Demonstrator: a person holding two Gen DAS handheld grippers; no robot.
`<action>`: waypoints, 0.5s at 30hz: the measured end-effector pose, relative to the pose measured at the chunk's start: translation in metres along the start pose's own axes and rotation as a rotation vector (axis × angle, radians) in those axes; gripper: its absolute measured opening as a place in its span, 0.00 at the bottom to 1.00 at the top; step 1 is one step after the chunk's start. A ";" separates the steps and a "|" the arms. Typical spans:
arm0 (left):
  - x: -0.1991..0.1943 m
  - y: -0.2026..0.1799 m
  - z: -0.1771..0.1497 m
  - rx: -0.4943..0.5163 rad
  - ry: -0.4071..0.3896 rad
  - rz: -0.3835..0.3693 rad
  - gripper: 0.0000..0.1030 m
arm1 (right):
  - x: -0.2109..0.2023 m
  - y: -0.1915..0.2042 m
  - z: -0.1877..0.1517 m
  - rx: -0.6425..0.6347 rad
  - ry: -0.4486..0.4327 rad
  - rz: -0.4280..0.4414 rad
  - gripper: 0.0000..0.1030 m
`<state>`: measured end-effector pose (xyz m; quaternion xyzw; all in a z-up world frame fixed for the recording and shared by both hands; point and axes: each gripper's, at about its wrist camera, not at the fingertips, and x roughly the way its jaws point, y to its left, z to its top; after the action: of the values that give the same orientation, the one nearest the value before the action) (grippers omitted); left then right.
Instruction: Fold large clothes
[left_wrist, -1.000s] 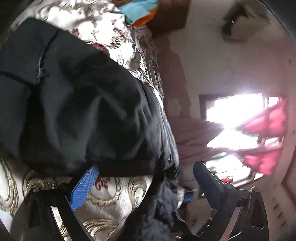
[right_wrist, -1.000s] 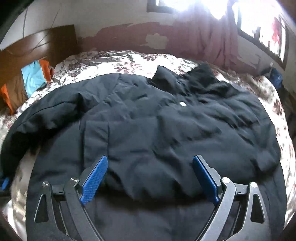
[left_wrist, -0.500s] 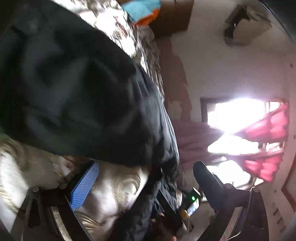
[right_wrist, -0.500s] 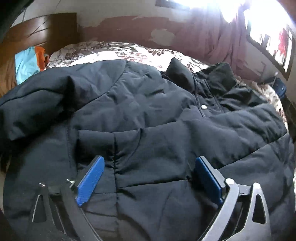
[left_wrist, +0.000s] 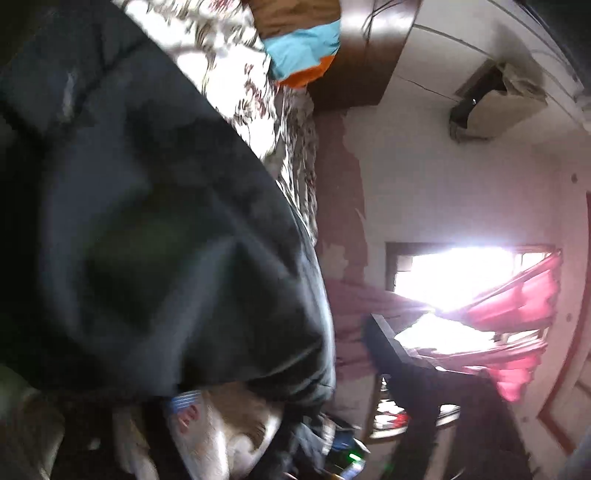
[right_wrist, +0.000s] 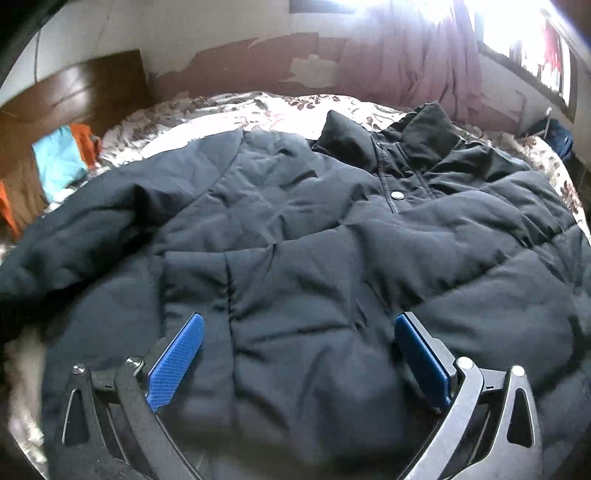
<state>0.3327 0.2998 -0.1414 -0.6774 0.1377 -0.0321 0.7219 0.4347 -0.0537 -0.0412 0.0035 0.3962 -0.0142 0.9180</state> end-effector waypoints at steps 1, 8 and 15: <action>0.001 0.000 0.003 0.022 -0.017 0.019 0.42 | -0.007 -0.005 -0.002 0.005 0.002 0.008 0.98; -0.003 -0.018 0.006 0.187 -0.103 0.046 0.13 | -0.063 -0.072 -0.019 0.088 -0.023 0.031 0.98; -0.018 -0.077 -0.001 0.491 -0.137 0.078 0.11 | -0.091 -0.141 -0.039 0.114 -0.070 0.000 0.98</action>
<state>0.3256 0.2971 -0.0625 -0.4765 0.1028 0.0093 0.8731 0.3392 -0.1917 -0.0010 0.0552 0.3624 -0.0369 0.9296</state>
